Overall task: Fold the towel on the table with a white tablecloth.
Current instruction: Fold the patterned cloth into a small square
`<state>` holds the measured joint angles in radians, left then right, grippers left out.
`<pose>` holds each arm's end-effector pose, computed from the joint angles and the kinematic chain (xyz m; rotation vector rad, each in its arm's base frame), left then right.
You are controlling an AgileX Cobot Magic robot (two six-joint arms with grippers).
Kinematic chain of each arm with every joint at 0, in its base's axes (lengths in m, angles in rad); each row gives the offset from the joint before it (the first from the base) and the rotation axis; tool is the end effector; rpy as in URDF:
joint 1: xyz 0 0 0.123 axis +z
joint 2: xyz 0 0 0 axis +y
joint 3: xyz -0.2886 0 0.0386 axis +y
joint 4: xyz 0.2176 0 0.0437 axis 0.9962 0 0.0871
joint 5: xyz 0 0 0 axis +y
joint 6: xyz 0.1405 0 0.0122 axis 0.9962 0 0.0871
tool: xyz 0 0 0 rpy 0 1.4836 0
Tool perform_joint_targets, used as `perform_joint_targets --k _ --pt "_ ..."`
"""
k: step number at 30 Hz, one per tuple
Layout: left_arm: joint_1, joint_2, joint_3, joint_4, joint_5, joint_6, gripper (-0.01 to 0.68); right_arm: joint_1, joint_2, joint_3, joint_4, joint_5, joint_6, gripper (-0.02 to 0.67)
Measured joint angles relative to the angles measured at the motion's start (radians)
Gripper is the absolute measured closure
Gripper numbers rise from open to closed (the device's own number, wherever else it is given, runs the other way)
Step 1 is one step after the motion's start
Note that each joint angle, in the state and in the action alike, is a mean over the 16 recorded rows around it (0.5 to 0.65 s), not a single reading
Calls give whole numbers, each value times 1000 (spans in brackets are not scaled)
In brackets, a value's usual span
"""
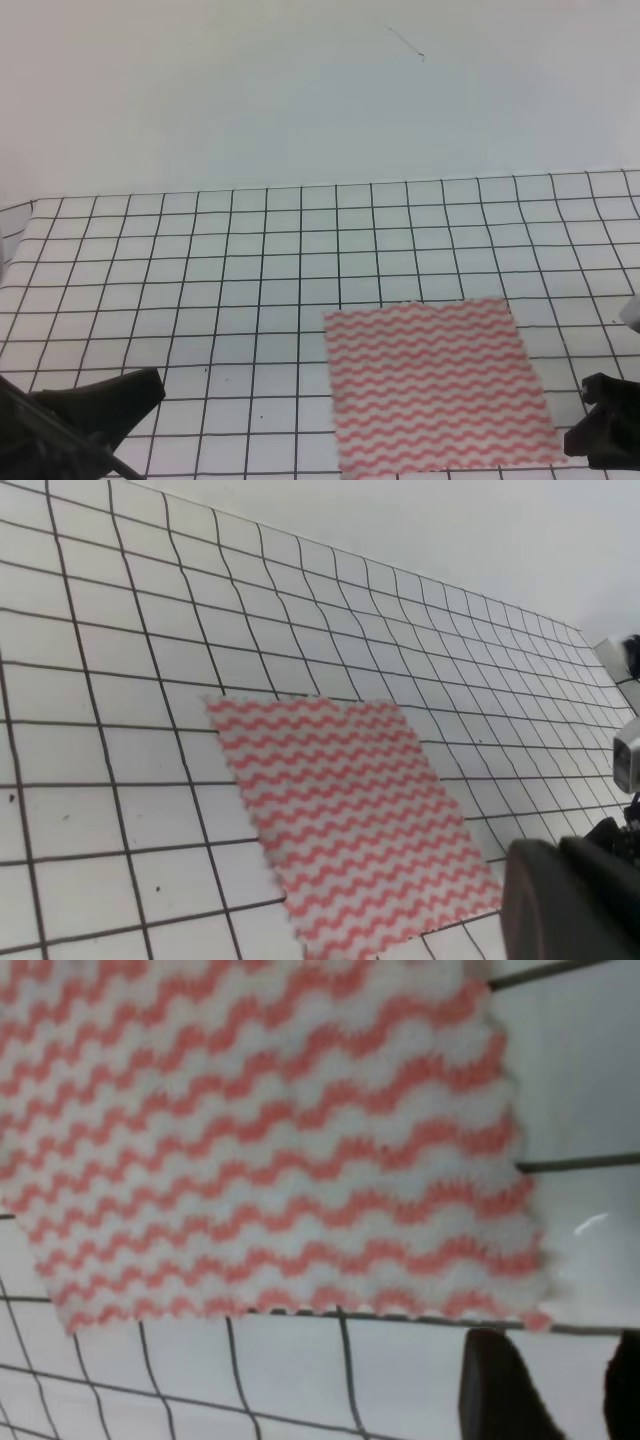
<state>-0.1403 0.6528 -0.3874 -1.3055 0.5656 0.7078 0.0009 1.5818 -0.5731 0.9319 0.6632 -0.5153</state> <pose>0.1178 -0.0904 0.2734 -0.0234 1.9862 -0.9767 0.2206 0.0699 0.1305 0.3507 2.8832 0.8054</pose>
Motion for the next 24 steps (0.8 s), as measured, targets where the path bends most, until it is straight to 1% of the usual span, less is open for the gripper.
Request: perform_joint_targets --k 7,11,17,24 --pt "0 0 0 0 4 4 674 1 13 -1 28 -27 -18 403" --pt "0 0 0 1 6 10 674 17 14 -4 41 -42 -33 403" --pt "0 0 0 3 11 19 673 82 14 -8 36 -97 -27 403" --pt "0 0 0 4 26 24 674 164 14 -13 -33 -171 48 403"
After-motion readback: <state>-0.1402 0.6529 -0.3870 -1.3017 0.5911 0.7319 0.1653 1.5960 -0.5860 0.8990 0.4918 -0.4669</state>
